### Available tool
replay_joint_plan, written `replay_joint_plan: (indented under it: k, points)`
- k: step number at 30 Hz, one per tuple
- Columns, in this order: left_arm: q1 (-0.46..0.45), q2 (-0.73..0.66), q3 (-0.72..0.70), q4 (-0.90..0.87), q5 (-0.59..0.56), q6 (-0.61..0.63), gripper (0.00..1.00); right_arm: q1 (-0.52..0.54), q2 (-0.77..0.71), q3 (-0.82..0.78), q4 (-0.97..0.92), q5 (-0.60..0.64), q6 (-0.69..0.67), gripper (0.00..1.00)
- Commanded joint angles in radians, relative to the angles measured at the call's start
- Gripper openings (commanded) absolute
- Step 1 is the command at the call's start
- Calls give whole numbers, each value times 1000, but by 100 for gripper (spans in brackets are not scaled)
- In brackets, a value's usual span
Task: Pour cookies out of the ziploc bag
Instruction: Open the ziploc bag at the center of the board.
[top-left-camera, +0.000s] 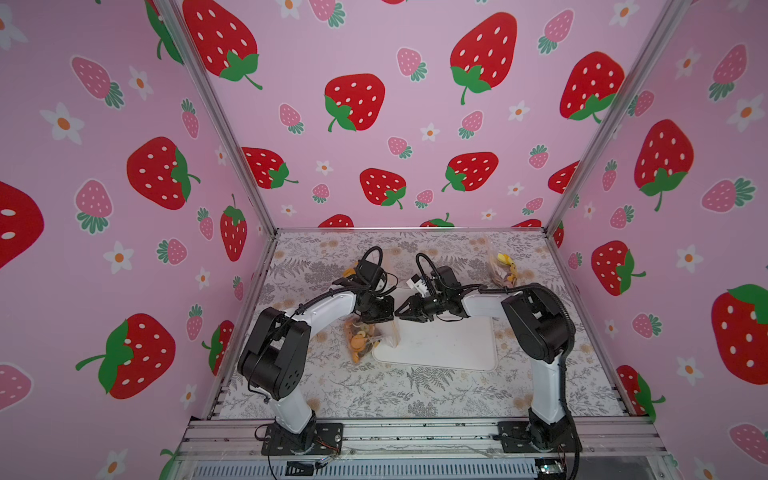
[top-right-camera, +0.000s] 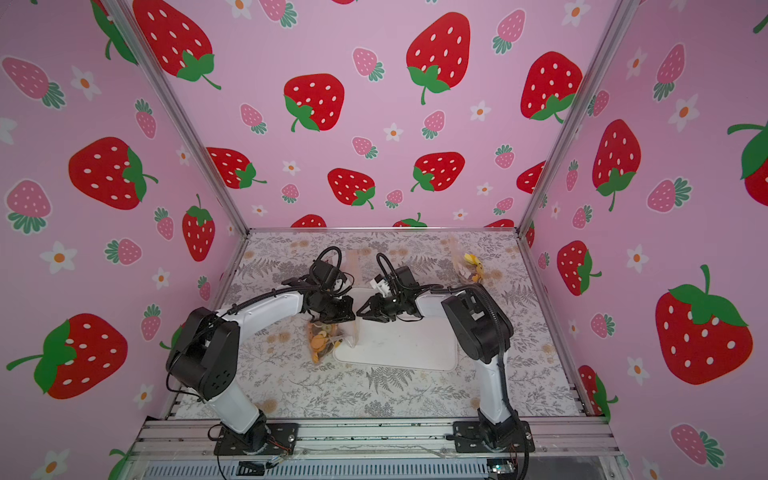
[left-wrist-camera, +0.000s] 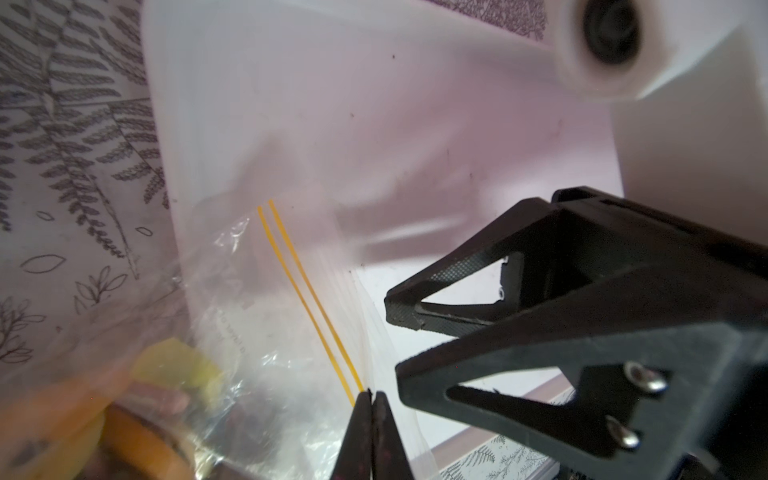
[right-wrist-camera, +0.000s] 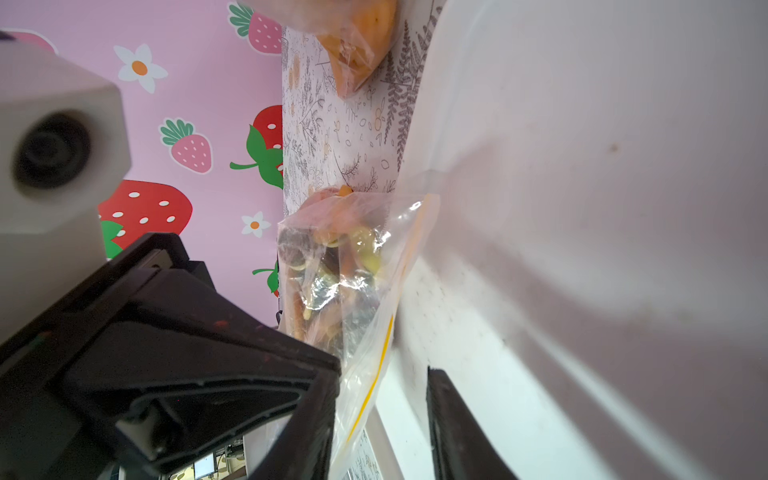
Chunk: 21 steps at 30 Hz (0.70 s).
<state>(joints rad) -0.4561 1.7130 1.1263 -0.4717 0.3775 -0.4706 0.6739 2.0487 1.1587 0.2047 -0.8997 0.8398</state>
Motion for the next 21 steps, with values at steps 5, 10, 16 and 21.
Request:
replay_joint_plan:
  k: [5,10,16,21]
  points:
    - [0,8,13,-15,1,2,1,3,7,10,-52,-5,-26,38]
    - [0,5,15,-16,-1,2,1,10,15,25,-93,-7,-49,35]
    - [0,5,17,-19,0,3,0,17,22,41,-100,-18,-51,35]
    - [1,-1,14,-17,-2,1,1,24,34,63,-117,-25,-54,33]
